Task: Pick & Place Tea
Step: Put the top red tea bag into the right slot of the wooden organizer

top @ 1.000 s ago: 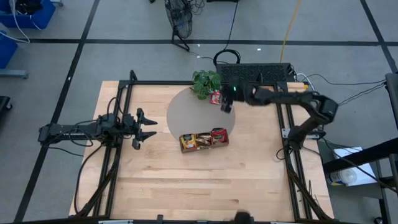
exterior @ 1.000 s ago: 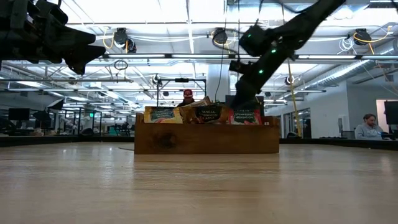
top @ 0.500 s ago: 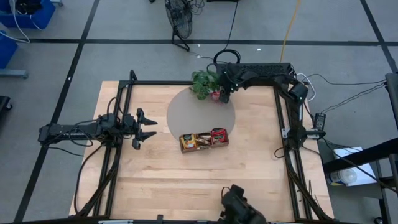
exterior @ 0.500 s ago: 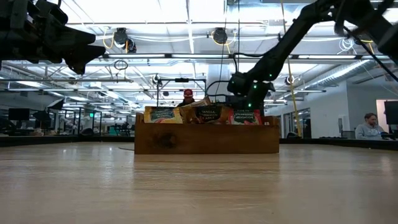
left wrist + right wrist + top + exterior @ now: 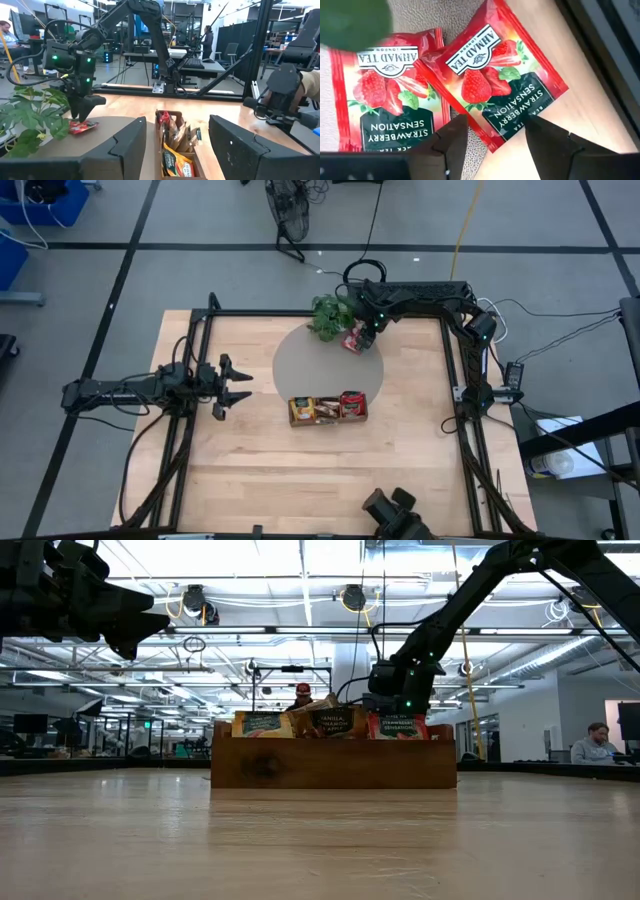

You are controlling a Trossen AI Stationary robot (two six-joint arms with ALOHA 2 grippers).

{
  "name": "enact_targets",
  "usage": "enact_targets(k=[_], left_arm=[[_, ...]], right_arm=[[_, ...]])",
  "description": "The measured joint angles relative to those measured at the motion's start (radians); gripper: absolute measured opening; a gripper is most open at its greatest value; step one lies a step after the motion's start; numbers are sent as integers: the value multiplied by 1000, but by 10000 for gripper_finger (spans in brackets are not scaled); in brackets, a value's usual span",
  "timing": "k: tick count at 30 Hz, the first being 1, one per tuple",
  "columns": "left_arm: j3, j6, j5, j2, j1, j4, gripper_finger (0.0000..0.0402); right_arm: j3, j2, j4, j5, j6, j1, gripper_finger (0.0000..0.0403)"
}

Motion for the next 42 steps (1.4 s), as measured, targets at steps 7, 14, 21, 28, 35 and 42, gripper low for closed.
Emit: enact_targets(k=[7, 14, 21, 28, 35, 42], left_arm=[[0, 0, 0, 0, 0, 0, 214], [0, 0, 0, 0, 0, 0, 214], [0, 0, 0, 0, 0, 0, 214], [0, 0, 0, 0, 0, 0, 214], [0, 0, 0, 0, 0, 0, 214], [0, 0, 0, 0, 0, 0, 214]], right_arm=[[-7, -70, -24, 132, 35, 3, 159], [-4, -194, 106, 101, 89, 20, 156], [-4, -160, 149, 57, 124, 31, 172], [-5, -72, 185, 80, 147, 34, 185], [-3, -34, 164, 119, 150, 35, 178], [-3, -38, 141, 210, 145, 53, 162]])
